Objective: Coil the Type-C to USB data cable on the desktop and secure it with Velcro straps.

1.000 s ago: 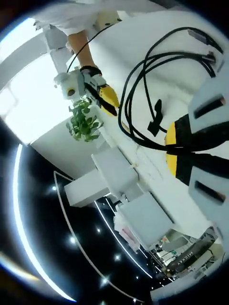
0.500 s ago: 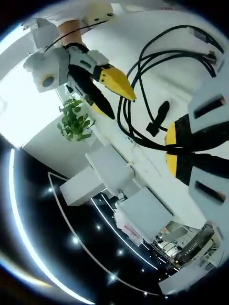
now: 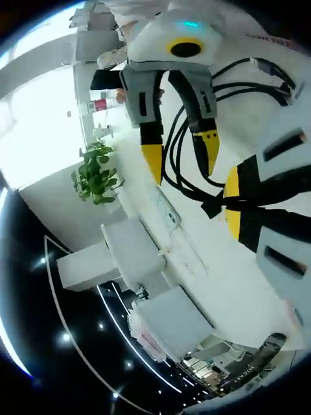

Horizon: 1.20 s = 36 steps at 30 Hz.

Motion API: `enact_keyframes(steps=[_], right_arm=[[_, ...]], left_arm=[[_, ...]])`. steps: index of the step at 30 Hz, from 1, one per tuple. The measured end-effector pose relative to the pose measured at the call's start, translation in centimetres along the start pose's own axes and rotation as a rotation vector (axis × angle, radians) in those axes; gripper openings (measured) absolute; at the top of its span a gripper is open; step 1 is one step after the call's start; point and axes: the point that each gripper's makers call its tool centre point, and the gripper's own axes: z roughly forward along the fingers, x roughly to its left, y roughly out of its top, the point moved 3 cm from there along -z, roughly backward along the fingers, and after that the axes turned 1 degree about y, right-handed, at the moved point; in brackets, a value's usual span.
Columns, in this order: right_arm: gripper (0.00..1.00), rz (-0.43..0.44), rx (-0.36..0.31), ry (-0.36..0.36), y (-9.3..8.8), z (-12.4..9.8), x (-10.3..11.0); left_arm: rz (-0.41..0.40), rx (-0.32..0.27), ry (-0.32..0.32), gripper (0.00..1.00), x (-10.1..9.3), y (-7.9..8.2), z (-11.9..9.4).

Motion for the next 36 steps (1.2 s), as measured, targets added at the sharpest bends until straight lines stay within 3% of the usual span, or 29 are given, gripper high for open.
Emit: enact_keyframes(steps=[2, 4, 7, 10, 14, 17, 19, 24, 25, 27, 30, 35, 36], right_arm=[[0.23, -0.028, -0.023, -0.04, 0.3, -0.1, -0.7], [0.23, -0.025, -0.025, -0.032, 0.4, 0.0, -0.8], [0.23, -0.009, -0.024, 0.003, 0.2, 0.5, -0.5], [0.16, -0.002, -0.02, 0.042, 0.1, 0.7, 0.0], [0.1, -0.049, -0.007, 0.068, 0.1, 0.7, 0.2], [0.08, -0.066, 0.031, 0.083, -0.4, 0.8, -0.2], [0.08, -0.003, 0.051, 0.12, -1.1, 0.9, -0.3], [0.07, 0.119, 0.092, 0.198, -2.6, 1.1, -0.3], [0.07, 0.147, 0.09, 0.209, -2.6, 1.2, -0.2], [0.07, 0.177, 0.09, 0.223, -2.6, 1.4, -0.2], [0.07, 0.28, 0.078, 0.249, -2.2, 1.5, -0.2], [0.06, 0.324, 0.114, 0.275, -2.5, 1.6, -0.3], [0.06, 0.329, 0.121, 0.277, -2.6, 1.6, -0.3]], left_arm=[[0.003, 0.015, -0.003, 0.05, 0.0, -0.2, 0.2], [0.008, 0.032, -0.012, 0.05, 0.0, -0.5, 0.4], [0.017, 0.043, -0.036, 0.05, -0.3, -0.7, 0.5], [0.023, 0.044, -0.057, 0.05, -0.6, -0.6, 0.5], [0.042, 0.044, -0.074, 0.05, -0.7, -0.5, 0.6], [0.067, -0.053, -0.07, 0.06, -0.5, 0.4, 0.8], [0.037, -0.112, -0.056, 0.1, -0.2, 0.9, 0.5], [-0.063, -0.317, -0.1, 0.18, 0.2, 3.4, -1.3], [-0.083, -0.315, -0.122, 0.19, 0.0, 3.5, -1.4], [-0.053, -0.252, -0.156, 0.19, -0.8, 3.1, -1.0], [0.091, -0.16, -0.083, 0.22, -1.2, 1.7, 0.7], [0.155, -0.121, -0.049, 0.22, -2.0, 0.9, 1.9], [0.199, -0.11, -0.03, 0.21, -2.0, 0.9, 2.2]])
